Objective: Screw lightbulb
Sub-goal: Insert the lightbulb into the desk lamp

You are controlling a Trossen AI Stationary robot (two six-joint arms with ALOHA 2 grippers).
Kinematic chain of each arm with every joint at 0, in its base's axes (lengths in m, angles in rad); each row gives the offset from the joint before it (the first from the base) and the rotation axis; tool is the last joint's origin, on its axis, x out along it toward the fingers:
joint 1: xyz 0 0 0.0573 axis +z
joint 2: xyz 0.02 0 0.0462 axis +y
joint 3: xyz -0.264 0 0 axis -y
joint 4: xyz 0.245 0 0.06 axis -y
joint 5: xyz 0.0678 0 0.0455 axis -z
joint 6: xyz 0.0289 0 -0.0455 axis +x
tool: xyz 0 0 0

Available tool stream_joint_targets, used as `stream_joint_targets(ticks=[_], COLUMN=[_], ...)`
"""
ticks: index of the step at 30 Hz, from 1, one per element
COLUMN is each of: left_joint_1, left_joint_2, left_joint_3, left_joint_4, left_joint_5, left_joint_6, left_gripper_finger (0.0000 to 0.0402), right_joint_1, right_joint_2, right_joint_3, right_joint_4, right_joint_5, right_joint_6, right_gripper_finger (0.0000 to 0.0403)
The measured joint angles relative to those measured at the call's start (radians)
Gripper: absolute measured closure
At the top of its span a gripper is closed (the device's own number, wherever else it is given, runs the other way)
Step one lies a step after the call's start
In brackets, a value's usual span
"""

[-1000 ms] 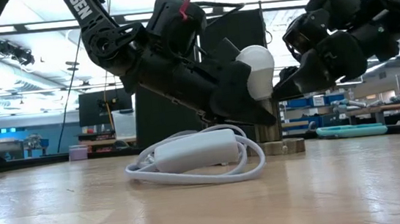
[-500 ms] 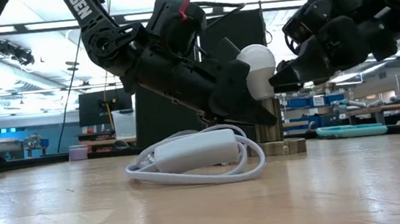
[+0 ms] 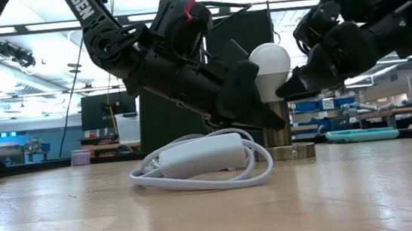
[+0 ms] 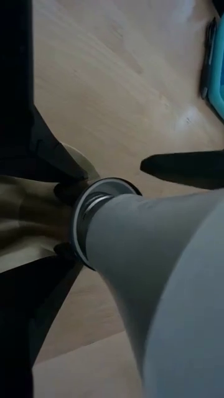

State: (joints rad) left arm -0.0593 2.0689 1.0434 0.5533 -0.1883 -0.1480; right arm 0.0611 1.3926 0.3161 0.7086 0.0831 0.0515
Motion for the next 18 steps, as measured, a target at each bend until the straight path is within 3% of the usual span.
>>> stream_joint_targets(ticks=[10,15,18], left_joint_1=[0.000,0.000,0.000], left_joint_2=[0.001,0.002,0.002], left_joint_3=[-0.001,-0.001,-0.001], left_joint_4=[0.013,0.016,0.016], left_joint_5=[-0.003,-0.003,-0.002], left_joint_6=[-0.007,-0.003,0.008], left_gripper_finger=[0.0213,0.0213,0.0213], right_joint_1=[0.064,0.061,0.044], right_joint_2=[0.009,0.030,0.030], right_joint_3=[0.000,0.000,0.000], right_joint_4=[0.027,0.075,0.095], right_joint_5=[0.106,0.104,0.034], right_joint_6=[0.008,-0.035,-0.084], right_gripper_finger=[0.0155,0.0155,0.0155])
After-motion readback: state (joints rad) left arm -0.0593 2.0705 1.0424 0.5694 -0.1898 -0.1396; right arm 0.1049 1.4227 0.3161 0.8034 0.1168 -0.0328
